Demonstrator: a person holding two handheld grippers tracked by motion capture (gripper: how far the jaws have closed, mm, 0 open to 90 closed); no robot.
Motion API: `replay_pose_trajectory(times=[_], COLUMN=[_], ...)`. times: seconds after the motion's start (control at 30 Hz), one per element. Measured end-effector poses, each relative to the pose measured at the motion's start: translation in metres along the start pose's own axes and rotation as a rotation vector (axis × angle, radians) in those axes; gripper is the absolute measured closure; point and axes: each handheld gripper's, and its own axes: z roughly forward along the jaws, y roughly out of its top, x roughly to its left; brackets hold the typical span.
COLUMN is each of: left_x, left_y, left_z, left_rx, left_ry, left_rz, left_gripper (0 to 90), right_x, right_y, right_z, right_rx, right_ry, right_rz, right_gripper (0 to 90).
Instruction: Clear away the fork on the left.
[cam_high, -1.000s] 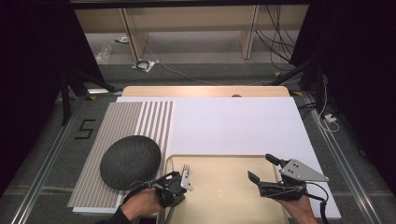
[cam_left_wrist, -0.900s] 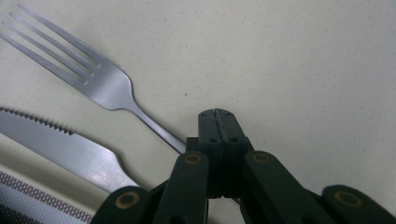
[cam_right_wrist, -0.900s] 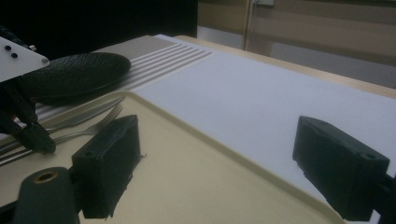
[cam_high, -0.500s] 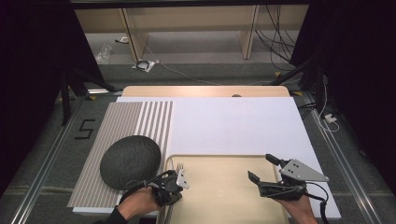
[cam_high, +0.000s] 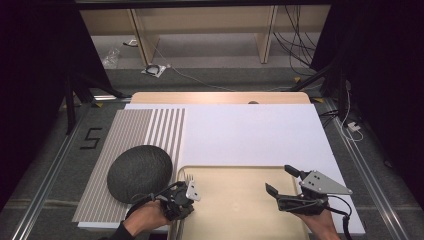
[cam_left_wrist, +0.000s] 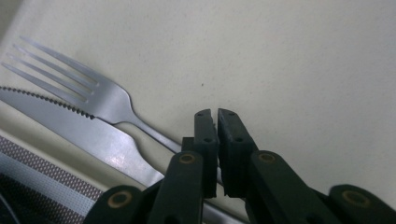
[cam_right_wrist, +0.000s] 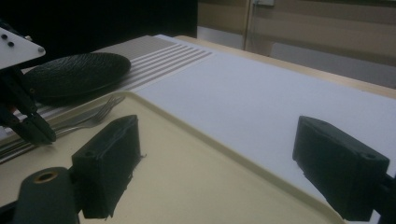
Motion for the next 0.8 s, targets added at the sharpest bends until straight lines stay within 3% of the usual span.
replay_pose_trajectory(times=[0.1,0.23,0.37,0.8], left_x=[0.001,0.001,0.003,0.018], left_y=[0.001,0.003,0.005,0.000], left_z=[-0.005,-0.012,-0.017,-0.035], left_rx=[-0.049,-0.115,-0.142,-0.310], left_ry=[0.010,0.025,0.048,0.148], left_rz=[-0.013,-0.038,-0.067,-0.204], left_gripper=[76.6,61.1,46.5,27.2], right_x=[0.000,0.000,0.000,0.000], right_y=[0.000,0.000,0.000,0.000], right_z=[0.000,0.000,0.000,0.000], right_rx=[0.000,-0.001,-0.001,-0.002], right_ry=[0.000,0.000,0.000,0.001], right_rz=[0.000,0.000,-0.001,0.001], right_gripper=[15.9,15.9,15.9,15.9])
